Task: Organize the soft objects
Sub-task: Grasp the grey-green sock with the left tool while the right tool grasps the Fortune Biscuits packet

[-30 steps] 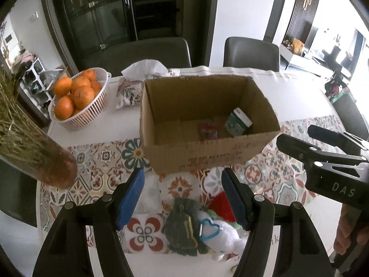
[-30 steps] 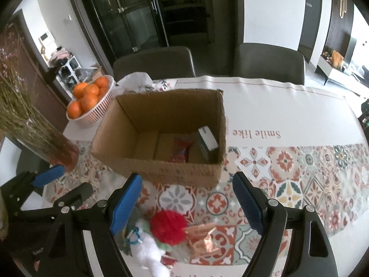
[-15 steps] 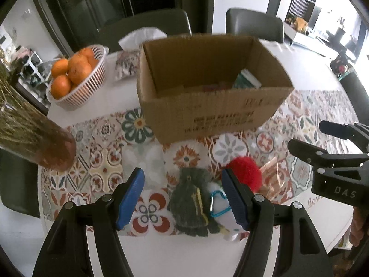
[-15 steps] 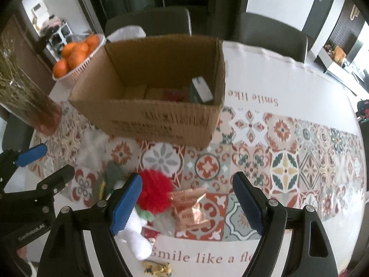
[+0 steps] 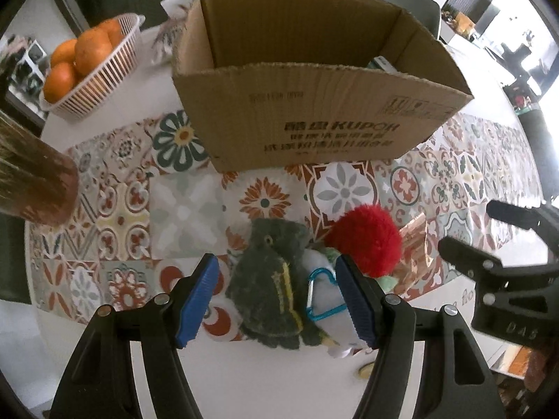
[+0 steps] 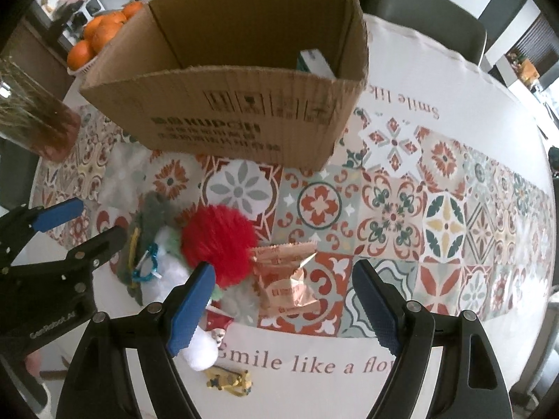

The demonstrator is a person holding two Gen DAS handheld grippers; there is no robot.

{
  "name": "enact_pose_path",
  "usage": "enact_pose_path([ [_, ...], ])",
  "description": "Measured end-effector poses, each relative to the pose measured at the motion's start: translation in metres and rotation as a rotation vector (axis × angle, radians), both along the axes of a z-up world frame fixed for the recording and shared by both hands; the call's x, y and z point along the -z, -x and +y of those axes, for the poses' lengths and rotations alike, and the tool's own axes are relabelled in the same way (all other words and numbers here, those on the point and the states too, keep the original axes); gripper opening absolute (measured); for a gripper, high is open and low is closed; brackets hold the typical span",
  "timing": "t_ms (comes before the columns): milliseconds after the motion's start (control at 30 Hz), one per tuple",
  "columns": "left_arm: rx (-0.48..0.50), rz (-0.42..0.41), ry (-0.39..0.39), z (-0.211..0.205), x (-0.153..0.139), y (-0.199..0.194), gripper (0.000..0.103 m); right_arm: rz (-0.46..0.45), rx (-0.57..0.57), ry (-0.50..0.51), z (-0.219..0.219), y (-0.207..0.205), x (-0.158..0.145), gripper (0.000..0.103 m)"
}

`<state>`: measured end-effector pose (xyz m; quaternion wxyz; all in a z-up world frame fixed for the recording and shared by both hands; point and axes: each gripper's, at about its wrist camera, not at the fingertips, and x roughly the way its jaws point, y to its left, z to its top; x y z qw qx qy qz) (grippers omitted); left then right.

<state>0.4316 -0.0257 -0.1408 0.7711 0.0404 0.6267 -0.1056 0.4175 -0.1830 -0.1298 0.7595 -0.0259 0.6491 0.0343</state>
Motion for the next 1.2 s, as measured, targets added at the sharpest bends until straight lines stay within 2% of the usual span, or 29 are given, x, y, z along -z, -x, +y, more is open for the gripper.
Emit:
enact_pose_path([
  [467, 0.024, 0.040, -0.054, -0.019, 0.036, -0.017, 0.067, 0.148, 0.037, -0.025, -0.012, 0.000, 0.045, 0.082],
  [767, 0.012, 0.056, -0.073, -0.021, 0.061, -0.020, 0.057, 0.216, 0.032, -0.025, -0.004, 0.002, 0.071, 0.082],
  [1033, -0.029, 0.085, -0.076, -0.018, 0.081, -0.030, 0.042, 0.242, 0.061, -0.039, 0.001, 0.003, 0.091, 0.080],
  [1200, -0.035, 0.074, -0.077, -0.014, 0.083, -0.034, 0.037, 0.236, 0.062, -0.015, 0.004, 0.001, 0.100, 0.072],
])
